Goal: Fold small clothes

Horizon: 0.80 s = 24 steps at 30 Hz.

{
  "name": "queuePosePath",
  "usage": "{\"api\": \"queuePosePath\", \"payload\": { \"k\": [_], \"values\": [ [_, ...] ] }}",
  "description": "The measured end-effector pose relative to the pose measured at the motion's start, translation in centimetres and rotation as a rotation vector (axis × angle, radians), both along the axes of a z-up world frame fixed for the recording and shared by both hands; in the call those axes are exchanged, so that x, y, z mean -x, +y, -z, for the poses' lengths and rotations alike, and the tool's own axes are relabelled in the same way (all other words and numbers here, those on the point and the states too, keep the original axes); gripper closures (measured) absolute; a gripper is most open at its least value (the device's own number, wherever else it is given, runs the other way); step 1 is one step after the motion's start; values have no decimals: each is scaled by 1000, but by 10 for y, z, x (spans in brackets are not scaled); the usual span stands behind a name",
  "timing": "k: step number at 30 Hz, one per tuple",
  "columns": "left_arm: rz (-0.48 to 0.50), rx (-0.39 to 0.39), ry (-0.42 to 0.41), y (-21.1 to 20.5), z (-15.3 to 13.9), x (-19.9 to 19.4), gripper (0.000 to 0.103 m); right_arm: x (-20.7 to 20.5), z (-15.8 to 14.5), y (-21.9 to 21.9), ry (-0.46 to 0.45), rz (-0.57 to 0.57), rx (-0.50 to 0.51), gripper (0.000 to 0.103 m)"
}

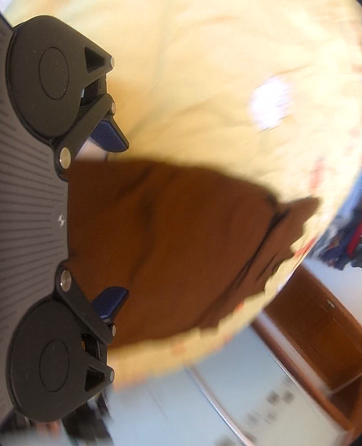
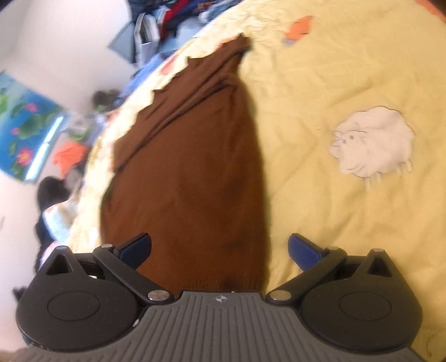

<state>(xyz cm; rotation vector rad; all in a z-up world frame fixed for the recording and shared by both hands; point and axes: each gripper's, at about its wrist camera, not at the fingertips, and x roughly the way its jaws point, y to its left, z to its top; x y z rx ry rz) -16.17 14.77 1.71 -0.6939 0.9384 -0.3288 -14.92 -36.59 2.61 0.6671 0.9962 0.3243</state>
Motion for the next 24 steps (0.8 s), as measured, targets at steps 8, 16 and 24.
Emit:
{"api": "queuePosePath", "payload": {
  "k": [8, 16, 24],
  "values": [
    [45, 333, 146, 22, 24, -1, 0, 6, 16, 20, 106, -183, -203, 0],
    [41, 238, 175, 31, 19, 1, 38, 13, 29, 5, 144, -117, -291, 48],
    [89, 25, 209, 15, 15, -5, 92, 12, 38, -2, 160, -117, -239, 91]
  ]
}}
